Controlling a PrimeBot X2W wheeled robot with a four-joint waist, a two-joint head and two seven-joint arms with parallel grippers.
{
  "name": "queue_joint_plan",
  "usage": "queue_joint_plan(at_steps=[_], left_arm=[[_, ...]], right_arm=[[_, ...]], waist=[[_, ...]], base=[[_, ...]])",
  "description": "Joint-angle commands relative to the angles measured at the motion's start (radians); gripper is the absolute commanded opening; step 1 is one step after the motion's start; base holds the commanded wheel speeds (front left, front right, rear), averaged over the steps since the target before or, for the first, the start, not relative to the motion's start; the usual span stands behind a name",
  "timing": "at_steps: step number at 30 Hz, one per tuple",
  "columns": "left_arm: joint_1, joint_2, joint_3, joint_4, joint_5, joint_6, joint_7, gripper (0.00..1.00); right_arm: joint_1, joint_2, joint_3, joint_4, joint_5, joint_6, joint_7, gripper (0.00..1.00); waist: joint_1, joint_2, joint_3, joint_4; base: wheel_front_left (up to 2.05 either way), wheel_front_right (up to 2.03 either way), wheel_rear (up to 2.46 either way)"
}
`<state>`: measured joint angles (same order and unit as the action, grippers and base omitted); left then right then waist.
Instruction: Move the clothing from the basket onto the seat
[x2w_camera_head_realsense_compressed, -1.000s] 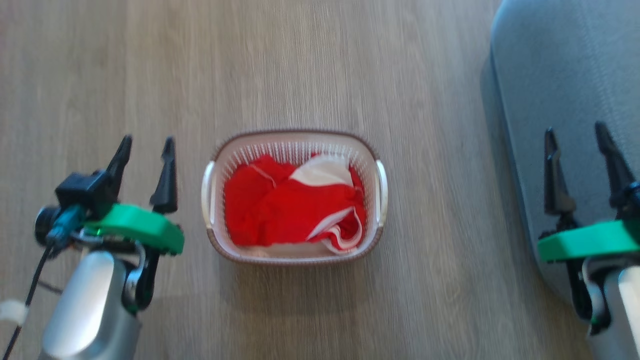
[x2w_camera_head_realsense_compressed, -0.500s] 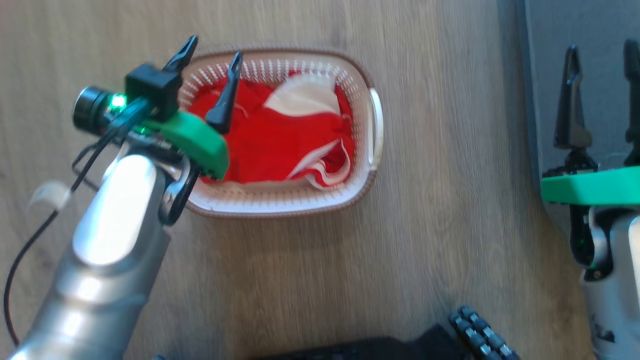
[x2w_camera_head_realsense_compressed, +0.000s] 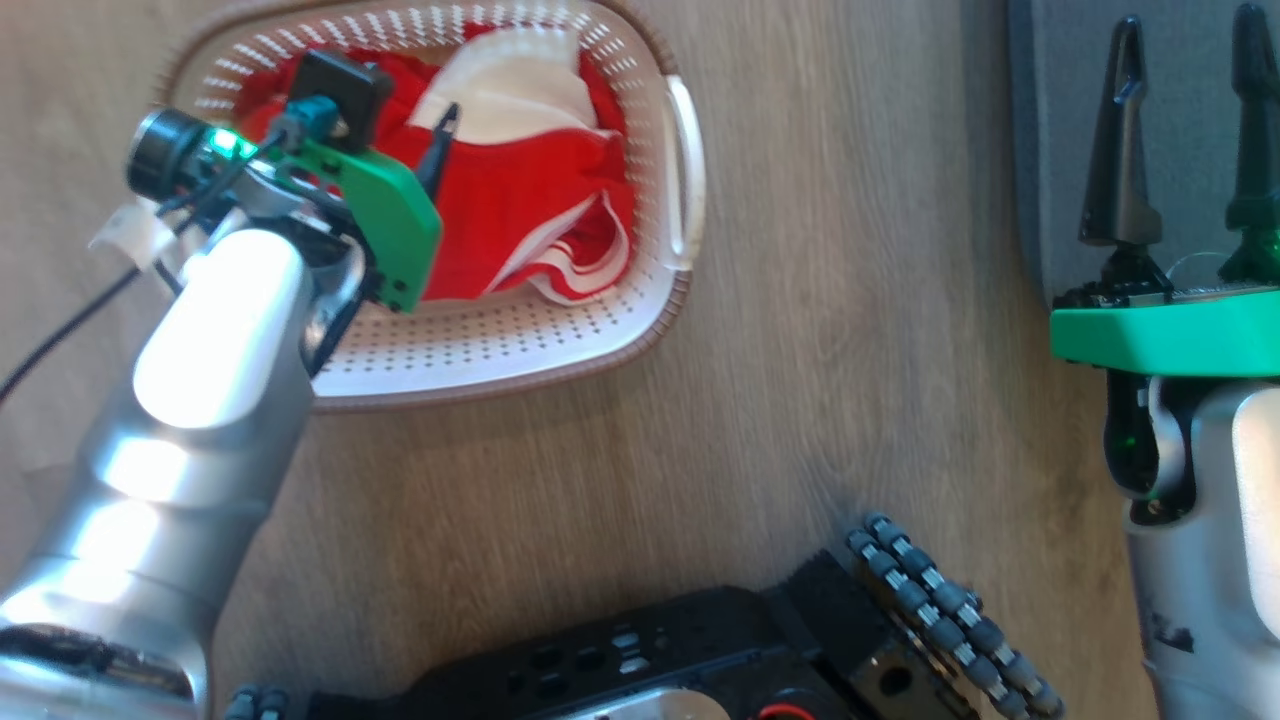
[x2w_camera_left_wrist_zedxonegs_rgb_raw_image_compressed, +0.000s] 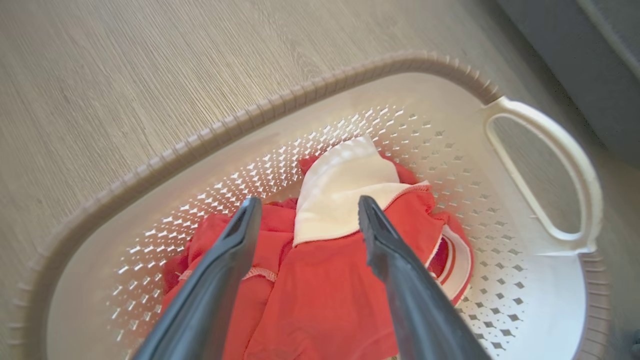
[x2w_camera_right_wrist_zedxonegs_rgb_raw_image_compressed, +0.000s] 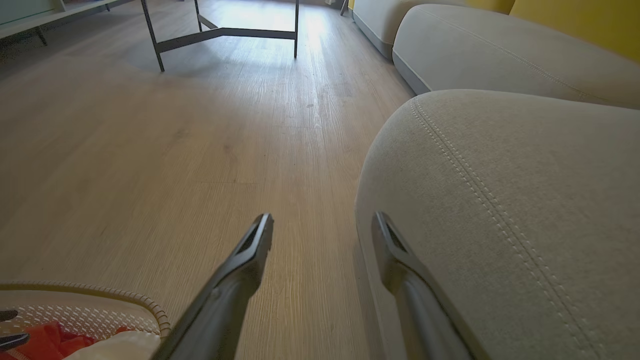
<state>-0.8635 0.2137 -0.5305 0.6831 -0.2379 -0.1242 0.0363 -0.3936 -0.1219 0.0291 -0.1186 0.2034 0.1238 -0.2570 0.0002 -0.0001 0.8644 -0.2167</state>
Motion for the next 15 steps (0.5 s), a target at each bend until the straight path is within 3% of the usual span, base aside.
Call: queue_joint_plan(at_steps=[1,15], left_arm=[[-0.013,0.028,0.017,-0.010,0.002,-0.003,0.005,1.00],[-0.126,0.055,0.004,0.177,-0.021,-0.005,0.006,1.00]], right_arm=[[0.017,0.006,0.013,-0.034,-0.003,0.007,-0.005,1.00],[0.032,0.043,0.022,-0.074,-0.008,0.007,-0.005,1.00]], waist=[[-0.0002,0.0001,0.032,-0.028],[-0.0002,0.0001,0.104,-0.100]], base=[[0.00,0.00,0.00],[0.00,0.00,0.00]])
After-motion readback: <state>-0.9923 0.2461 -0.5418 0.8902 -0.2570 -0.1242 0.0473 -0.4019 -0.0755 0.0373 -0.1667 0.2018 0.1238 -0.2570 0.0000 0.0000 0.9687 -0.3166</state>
